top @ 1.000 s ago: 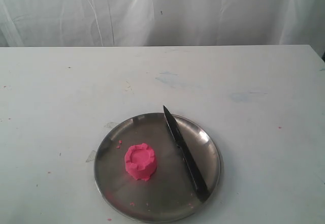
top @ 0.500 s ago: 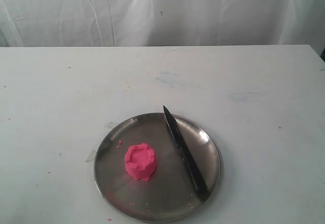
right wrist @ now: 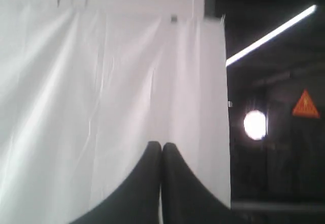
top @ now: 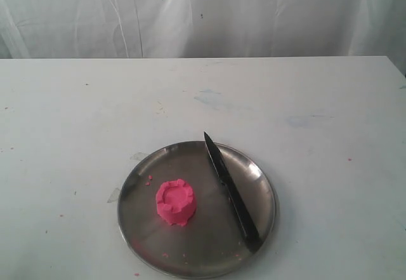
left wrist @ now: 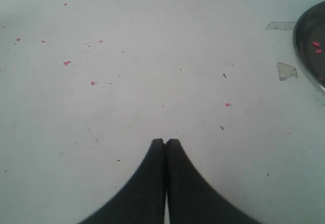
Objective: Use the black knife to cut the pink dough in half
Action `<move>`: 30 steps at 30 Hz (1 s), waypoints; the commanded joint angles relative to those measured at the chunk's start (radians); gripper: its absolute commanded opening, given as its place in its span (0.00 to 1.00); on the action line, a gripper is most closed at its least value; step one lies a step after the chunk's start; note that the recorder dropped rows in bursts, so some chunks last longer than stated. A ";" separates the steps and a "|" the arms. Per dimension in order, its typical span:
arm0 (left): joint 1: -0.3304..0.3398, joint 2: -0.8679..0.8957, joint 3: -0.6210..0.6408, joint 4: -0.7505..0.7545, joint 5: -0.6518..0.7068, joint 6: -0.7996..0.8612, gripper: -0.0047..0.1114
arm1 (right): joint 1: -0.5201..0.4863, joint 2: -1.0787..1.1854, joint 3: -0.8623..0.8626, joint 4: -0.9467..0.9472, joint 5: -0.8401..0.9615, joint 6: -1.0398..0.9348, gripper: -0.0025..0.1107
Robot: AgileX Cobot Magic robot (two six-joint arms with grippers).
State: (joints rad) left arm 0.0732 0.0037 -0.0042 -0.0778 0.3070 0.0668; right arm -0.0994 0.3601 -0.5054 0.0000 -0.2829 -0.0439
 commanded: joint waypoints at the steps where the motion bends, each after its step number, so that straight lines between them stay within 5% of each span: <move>1: 0.004 -0.004 0.004 -0.003 -0.001 0.001 0.04 | 0.011 0.251 0.014 0.007 0.051 0.028 0.02; 6: 0.004 -0.004 0.004 -0.003 -0.001 0.001 0.04 | 0.062 0.577 -0.062 0.000 0.337 0.143 0.02; 12: 0.004 -0.004 0.004 -0.003 -0.001 0.001 0.04 | 0.279 0.869 -0.407 0.147 0.933 -0.188 0.02; 19: 0.004 -0.004 0.004 -0.003 -0.001 0.001 0.04 | 0.462 1.085 -0.450 0.445 0.903 -0.452 0.05; 30: 0.004 -0.004 0.004 -0.003 -0.001 0.001 0.04 | 0.595 1.268 -0.453 0.444 0.863 -0.454 0.42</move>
State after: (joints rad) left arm 0.0732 0.0037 -0.0042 -0.0778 0.3070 0.0668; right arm 0.4788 1.6031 -0.9545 0.4431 0.6099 -0.4839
